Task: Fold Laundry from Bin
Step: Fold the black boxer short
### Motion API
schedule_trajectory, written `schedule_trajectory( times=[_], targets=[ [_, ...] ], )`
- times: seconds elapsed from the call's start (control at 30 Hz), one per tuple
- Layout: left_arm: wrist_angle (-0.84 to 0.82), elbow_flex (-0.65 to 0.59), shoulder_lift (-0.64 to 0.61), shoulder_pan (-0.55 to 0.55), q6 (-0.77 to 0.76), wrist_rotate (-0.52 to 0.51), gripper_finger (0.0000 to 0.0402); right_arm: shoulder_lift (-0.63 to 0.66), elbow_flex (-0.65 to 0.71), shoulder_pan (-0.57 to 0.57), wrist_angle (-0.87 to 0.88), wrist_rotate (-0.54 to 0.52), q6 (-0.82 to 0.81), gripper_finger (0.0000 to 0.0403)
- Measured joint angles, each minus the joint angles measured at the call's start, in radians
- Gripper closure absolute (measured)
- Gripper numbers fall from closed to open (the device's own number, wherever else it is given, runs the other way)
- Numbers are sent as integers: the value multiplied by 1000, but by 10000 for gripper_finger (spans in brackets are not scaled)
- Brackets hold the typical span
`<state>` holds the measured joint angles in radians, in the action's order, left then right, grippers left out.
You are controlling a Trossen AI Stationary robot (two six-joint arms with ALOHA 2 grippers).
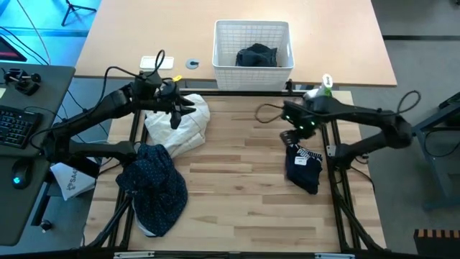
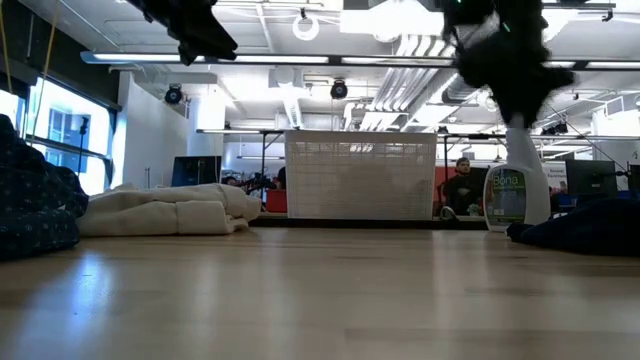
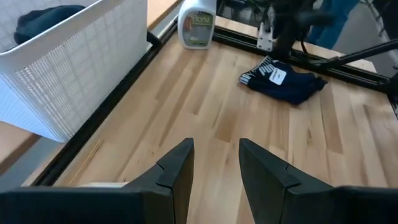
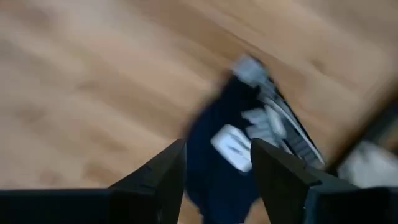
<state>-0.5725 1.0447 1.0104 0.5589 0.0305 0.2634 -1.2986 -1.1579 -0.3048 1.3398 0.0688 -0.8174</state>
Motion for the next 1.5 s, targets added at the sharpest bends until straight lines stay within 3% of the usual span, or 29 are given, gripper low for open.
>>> schedule_trajectory(
  times=[0.1, 0.23, 0.43, 0.57, 0.77, 0.93, 1.17, 1.33, 1.5],
  targets=[
    [1, 0, 0, -6, 0, -2, 289, 57, 191, -68, -124, 9, -129, 233],
    [30, 0, 16, -8, -47, -2, 289, 68, 390, -167, -322, 64, -147, 233],
    [75, 0, 138, -58, -141, -5, 296, 40, 527, -224, -491, 132, -148, 240],
    [145, 0, 230, -109, -195, -5, 307, 34, 540, -225, -484, 167, -97, 284],
    [296, 0, 317, -173, -209, -5, 320, 34, 545, -225, -490, 244, 25, 387],
    [318, 0, 335, -196, -160, -6, 328, 50, 438, -197, -476, 355, 114, 391],
    [377, 0, 332, -196, -128, -6, 332, 76, 93, -88, -480, 463, 319, 398],
    [406, 0, 332, -209, -27, 2, 324, 76, -148, -17, -458, 379, 391, 400],
    [403, 1, 356, -214, -11, 3, 282, 76, -237, 27, -440, 245, 396, 401]
  ],
)
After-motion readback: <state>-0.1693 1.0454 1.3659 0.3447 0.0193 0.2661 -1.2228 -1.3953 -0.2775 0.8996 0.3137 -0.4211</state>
